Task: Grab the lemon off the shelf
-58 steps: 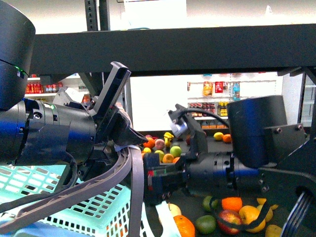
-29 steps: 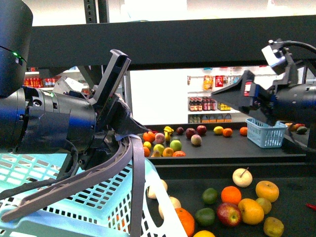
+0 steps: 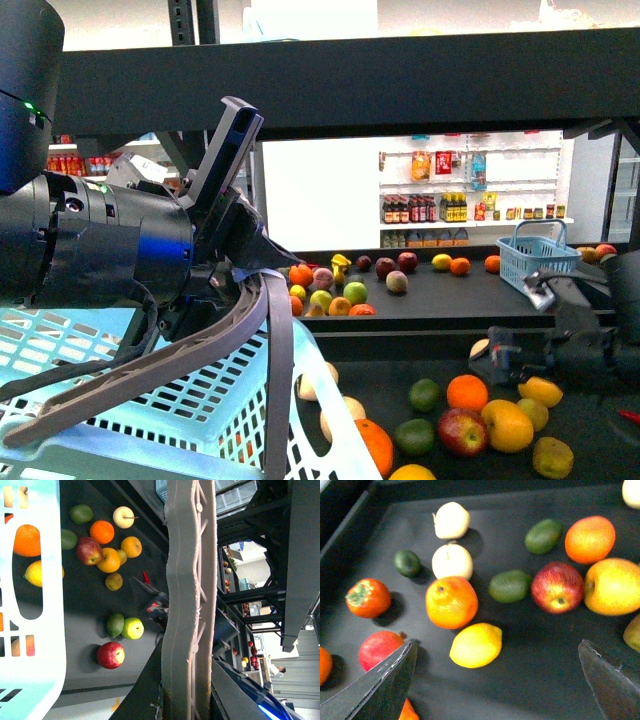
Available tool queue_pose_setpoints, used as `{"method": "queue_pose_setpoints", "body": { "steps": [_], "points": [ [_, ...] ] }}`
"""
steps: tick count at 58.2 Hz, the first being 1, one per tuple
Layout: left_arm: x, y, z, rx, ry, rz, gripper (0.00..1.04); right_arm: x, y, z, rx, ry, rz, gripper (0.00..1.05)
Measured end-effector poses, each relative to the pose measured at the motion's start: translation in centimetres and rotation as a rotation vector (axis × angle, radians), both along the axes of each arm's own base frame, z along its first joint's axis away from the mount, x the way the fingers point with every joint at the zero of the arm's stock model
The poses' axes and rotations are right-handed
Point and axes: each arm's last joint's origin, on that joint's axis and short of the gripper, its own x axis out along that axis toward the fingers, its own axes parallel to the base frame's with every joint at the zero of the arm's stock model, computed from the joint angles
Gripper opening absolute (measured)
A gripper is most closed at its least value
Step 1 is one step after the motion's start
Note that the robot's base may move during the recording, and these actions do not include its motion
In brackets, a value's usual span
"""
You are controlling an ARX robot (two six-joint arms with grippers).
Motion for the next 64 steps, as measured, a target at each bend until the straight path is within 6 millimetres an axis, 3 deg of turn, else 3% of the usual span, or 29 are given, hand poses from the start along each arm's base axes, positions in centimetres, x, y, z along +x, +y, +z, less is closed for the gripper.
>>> {"method": "queue_pose_setpoints", "body": {
  "steps": [12,20,30,41,55,64],
  "points": [
    [0.0,0.0,0.0,0.000,0.000,0.000,0.11,4.9,5.5,-5.2,-0.057,0.208,-0.164,0.97],
    [0.0,0.0,0.0,0.000,0.000,0.000,0.11,6.6,7.4,-7.7,-0.052,0.315,-0.251,0.97],
    [0.0,0.0,0.0,0.001,-0.001,0.000,0.11,7.3,8.4,-10.0,-0.030,0.412,-0.331,0.97],
    [0.0,0.0,0.0,0.001,-0.001,-0.001,0.11,7.5,9.8,-11.7,0.022,0.475,-0.381,0.97],
    [0.0,0.0,0.0,0.000,0.000,0.000,0.11,8.2,12.3,-12.1,0.041,0.476,-0.388,0.97],
    [0.0,0.0,0.0,0.001,-0.001,0.000,0.11,8.7,12.8,-12.8,0.036,0.479,-0.405,0.97]
  ]
}}
